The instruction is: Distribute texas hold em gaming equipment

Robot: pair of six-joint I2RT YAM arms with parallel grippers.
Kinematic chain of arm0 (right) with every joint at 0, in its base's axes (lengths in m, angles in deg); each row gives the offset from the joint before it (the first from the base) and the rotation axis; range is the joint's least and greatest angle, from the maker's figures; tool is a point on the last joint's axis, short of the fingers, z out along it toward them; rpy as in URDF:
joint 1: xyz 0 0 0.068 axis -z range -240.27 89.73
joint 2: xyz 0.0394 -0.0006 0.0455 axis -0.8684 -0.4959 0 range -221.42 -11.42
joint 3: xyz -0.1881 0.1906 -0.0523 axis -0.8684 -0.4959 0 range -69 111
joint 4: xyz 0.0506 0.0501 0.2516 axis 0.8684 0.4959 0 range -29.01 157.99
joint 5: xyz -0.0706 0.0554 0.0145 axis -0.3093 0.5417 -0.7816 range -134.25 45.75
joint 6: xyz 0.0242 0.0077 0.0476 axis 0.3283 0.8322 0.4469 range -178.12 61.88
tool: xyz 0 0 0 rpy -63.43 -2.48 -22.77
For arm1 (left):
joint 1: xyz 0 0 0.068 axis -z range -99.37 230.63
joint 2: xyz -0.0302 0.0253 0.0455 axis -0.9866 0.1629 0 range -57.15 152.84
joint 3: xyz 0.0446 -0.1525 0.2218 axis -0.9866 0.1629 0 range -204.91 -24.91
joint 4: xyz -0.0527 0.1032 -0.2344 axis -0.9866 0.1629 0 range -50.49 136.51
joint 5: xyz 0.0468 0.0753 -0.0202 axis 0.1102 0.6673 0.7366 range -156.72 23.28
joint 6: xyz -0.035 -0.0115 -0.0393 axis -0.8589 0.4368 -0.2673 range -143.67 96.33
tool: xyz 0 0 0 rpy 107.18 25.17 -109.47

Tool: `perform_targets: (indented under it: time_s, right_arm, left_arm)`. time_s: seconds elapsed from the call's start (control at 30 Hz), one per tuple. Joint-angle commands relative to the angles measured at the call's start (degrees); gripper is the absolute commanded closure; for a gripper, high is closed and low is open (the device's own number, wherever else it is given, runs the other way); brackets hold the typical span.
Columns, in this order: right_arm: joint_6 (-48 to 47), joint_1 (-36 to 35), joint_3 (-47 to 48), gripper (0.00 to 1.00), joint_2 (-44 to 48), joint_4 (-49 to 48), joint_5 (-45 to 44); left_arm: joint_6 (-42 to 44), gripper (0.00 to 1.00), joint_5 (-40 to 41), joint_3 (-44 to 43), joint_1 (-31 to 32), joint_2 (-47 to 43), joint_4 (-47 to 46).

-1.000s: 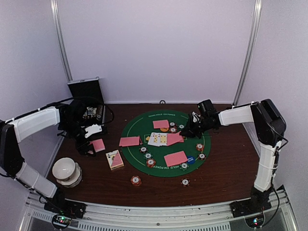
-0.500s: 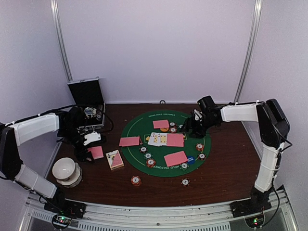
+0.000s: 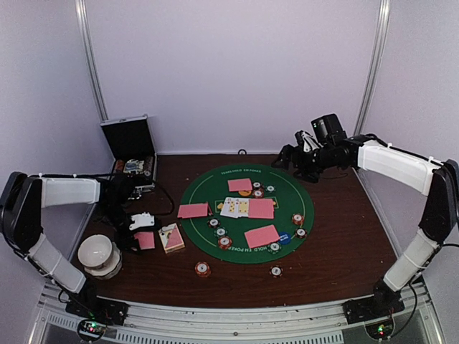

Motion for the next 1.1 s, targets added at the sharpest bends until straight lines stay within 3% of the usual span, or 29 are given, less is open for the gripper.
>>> perform_targets:
  time_s: [0.0, 0.07, 0.13, 0.3, 0.4, 0.6, 0.77, 0.97, 1.07]
  right_arm:
    - [-0.27, -0.32, -0.29, 0.0, 3.79, 2.81, -2.02]
    - [-0.28, -0.37, -1.1, 0.0, 4.96, 3.32, -2.43]
    - [-0.36, -0.37, -2.12, 0.0, 6.06, 3.67, -3.05]
    - [-0.67, -0.37, -3.61, 0.01, 7.54, 4.35, -4.2]
    - [-0.96, -0.37, -3.6, 0.0, 8.04, 5.1, -4.78]
    - [-2.93, -0.37, -2.42, 0.01, 8.87, 7.69, -7.02]
    - [-7.16, -0.24, -1.99, 0.0, 11.85, 9.82, -16.27]
    - [-10.49, 4.48, -1.98, 0.01, 16.35, 10.35, -35.73]
    - [-14.73, 6.7, -6.05, 0.01, 19.28, 1.89, -44.76]
  left_arm:
    - [1.44, 1.0, 0.4, 0.88, 0.31, 2.87, -5.13]
    - [0.86, 0.96, 0.48, 1.18, 1.25, 3.75, -6.0]
    - [0.15, 0.78, 0.12, 1.46, 2.23, 4.17, -6.62]
    - [-0.96, 0.23, -0.56, 1.41, 3.14, 4.75, -7.46]
    - [-1.08, 0.04, -0.69, 0.98, 3.14, 4.91, -6.98]
    - [-3.75, 0.02, -2.62, -2.75, 3.14, 3.28, -0.97]
    - [-9.45, 0.03, -4.66, -10.71, 2.72, -0.97, 2.74]
    - [-22.7, 0.02, -9.54, -17.45, -3.63, -4.13, -5.38]
    - [-29.79, 0.03, -11.15, -16.21, -7.06, -5.06, -14.14]
